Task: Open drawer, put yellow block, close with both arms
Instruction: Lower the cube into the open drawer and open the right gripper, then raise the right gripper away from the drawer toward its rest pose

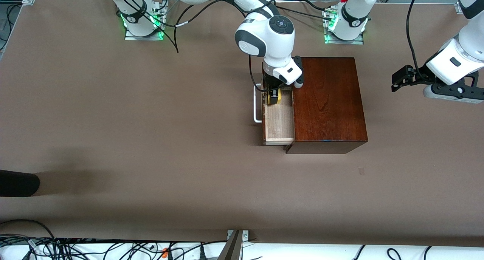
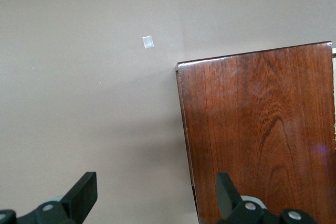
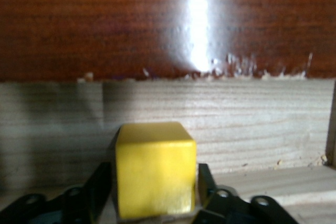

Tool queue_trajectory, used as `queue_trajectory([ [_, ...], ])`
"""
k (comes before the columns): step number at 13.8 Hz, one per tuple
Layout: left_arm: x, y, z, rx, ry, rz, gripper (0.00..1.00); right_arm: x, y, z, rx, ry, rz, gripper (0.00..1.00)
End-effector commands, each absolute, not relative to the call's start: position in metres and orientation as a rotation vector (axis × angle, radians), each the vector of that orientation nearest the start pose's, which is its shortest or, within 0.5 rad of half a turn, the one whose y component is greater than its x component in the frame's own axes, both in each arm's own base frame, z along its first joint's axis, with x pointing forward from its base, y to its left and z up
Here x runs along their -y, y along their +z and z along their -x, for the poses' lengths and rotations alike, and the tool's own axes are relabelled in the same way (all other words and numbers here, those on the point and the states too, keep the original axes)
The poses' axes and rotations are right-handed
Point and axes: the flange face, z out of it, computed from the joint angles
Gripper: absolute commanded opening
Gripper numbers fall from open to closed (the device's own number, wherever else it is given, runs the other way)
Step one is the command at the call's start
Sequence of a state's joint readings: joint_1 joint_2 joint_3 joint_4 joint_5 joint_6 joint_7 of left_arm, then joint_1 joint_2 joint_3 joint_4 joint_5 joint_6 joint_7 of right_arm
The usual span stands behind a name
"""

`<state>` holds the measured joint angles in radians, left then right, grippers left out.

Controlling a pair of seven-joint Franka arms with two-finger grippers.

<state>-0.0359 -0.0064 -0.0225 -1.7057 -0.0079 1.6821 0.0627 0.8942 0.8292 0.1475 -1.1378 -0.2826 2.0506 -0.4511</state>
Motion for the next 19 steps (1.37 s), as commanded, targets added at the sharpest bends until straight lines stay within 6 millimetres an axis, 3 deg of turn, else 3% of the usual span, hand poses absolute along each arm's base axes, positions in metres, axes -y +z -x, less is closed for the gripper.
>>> queue_trajectory([
  [1, 0.033, 0.582, -0.552, -0.175, 0.029, 3.162, 1.0, -0.634, 0.392, -0.439, 2.163, -0.177, 2.345, 1.0],
  [2, 0.033, 0.582, -0.552, -0.178, 0.029, 3.162, 1.0, -0.628, 0.429, -0.443, 2.114, -0.194, 2.354, 1.0],
  [4, 0.033, 0.582, -0.552, -0.188, 0.029, 3.161, 1.0, -0.581, 0.507, -0.474, 1.969, -0.264, 2.401, 1.0],
  [8, 0.033, 0.581, -0.553, -0.178, 0.034, 3.164, 1.0, -0.411, 0.592, -0.577, 1.639, -0.259, 2.636, 1.0],
  [11, 0.033, 0.574, -0.554, -0.192, 0.077, 3.167, 1.0, -0.275, 0.616, -0.638, 1.343, -0.278, 2.786, 1.0],
  [14, 0.042, 0.57, -0.546, -0.224, 0.231, 3.167, 1.0, -0.178, 0.623, -0.661, 1.109, -0.226, 2.827, 1.0],
  [16, 0.07, 0.555, -0.542, -0.353, 0.342, 3.176, 1.0, -0.133, 0.639, -0.657, 0.964, -0.246, 2.873, 1.0],
  [19, 0.149, 0.541, -0.532, -0.849, 0.388, 3.112, 1.0, -0.109, 0.636, -0.612, 0.712, -0.154, 2.984, 1.0],
])
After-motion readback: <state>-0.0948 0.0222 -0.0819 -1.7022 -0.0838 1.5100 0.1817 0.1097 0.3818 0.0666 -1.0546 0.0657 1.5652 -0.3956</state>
